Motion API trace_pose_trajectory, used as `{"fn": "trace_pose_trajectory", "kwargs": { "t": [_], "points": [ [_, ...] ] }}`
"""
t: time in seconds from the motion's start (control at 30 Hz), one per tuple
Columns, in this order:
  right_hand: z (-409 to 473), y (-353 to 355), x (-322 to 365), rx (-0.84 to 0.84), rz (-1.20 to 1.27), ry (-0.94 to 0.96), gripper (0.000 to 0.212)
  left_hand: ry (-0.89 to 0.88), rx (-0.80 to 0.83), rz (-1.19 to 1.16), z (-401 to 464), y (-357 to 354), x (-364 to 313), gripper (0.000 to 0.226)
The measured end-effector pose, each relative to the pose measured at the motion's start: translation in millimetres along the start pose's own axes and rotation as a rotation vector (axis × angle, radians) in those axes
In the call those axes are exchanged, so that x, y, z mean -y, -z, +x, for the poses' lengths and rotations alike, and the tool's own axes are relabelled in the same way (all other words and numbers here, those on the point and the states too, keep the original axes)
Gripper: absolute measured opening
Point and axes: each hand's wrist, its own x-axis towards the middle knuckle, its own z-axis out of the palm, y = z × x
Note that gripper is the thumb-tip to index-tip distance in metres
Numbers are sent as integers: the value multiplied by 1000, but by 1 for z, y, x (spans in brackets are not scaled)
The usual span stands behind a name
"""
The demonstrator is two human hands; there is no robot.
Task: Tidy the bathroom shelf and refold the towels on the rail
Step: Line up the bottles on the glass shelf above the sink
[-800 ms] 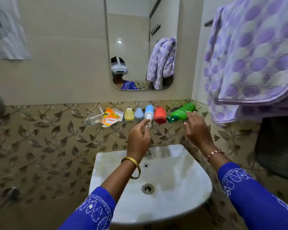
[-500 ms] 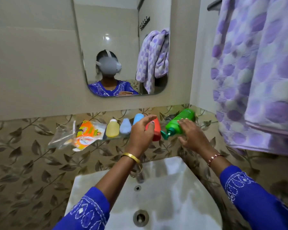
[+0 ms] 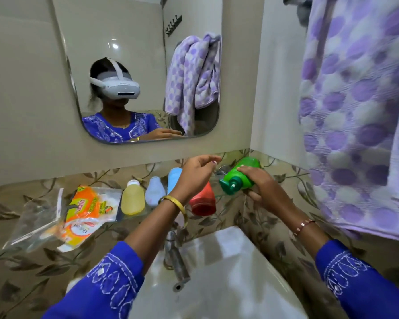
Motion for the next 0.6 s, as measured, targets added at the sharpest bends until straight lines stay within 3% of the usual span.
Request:
{"fn": "trace_pose_trajectory", "kwargs": {
  "t": [0.3, 0.6],
  "points": [
    [52, 47, 24, -230, 622, -308, 24, -27, 92, -4, 49, -32, -20, 37],
    [79, 35, 2, -402, 987, -576, 19, 84, 225, 9, 83, -51, -2, 42]
  ]
}}
